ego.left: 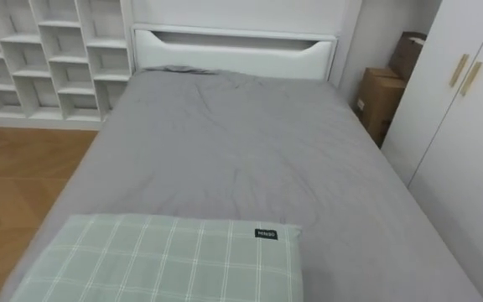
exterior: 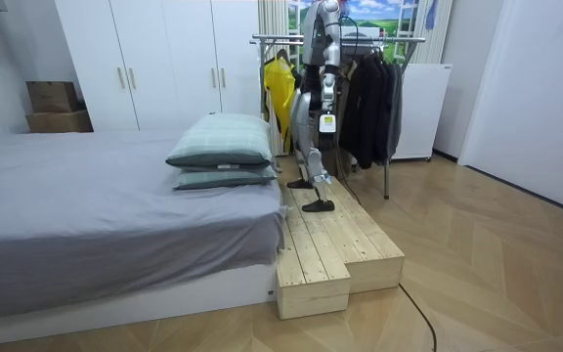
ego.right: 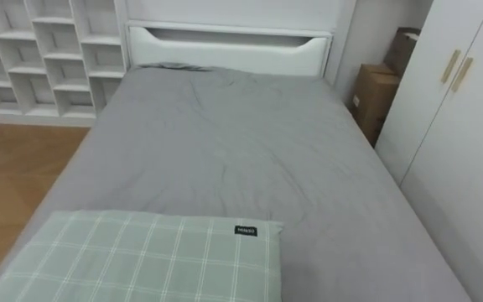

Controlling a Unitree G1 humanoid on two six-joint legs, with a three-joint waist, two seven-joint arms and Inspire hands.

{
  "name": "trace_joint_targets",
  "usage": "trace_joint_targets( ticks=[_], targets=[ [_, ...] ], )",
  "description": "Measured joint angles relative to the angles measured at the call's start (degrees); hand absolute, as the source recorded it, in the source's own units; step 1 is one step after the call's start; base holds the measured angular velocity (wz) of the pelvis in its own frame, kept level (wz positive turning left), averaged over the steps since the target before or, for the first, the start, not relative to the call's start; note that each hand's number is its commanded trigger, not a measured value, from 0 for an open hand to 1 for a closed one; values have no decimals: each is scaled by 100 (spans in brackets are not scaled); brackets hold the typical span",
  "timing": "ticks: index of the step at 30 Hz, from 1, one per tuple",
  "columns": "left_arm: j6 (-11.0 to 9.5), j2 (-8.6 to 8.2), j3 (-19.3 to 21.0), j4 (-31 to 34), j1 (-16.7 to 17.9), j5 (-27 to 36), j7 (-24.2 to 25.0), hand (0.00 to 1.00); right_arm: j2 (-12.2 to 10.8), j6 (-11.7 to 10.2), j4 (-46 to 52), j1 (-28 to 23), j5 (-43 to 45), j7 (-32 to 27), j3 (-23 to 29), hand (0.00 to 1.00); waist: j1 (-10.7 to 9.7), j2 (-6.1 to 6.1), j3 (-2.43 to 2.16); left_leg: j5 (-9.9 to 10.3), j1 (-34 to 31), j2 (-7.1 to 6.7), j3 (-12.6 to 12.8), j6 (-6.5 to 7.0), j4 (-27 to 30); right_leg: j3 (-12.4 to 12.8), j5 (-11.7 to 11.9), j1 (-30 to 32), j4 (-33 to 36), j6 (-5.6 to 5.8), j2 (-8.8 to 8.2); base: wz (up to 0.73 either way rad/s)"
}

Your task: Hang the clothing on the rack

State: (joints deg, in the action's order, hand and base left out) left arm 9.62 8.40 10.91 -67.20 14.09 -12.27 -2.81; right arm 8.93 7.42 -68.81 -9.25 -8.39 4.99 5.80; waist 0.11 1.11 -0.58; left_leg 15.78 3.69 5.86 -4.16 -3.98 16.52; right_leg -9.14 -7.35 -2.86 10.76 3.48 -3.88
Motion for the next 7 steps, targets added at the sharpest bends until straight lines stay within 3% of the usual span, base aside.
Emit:
trace_joint_targets(
  ticks=[7],
  targets=[
    [-20,-12,-291,25,-142,-196,-139,0,62,1,-2,-4,-98,-1,7,0,-24,-93,8,-8,9,2,-1,6,-64,-6,7,-2,-23,0,4,0]
  ],
)
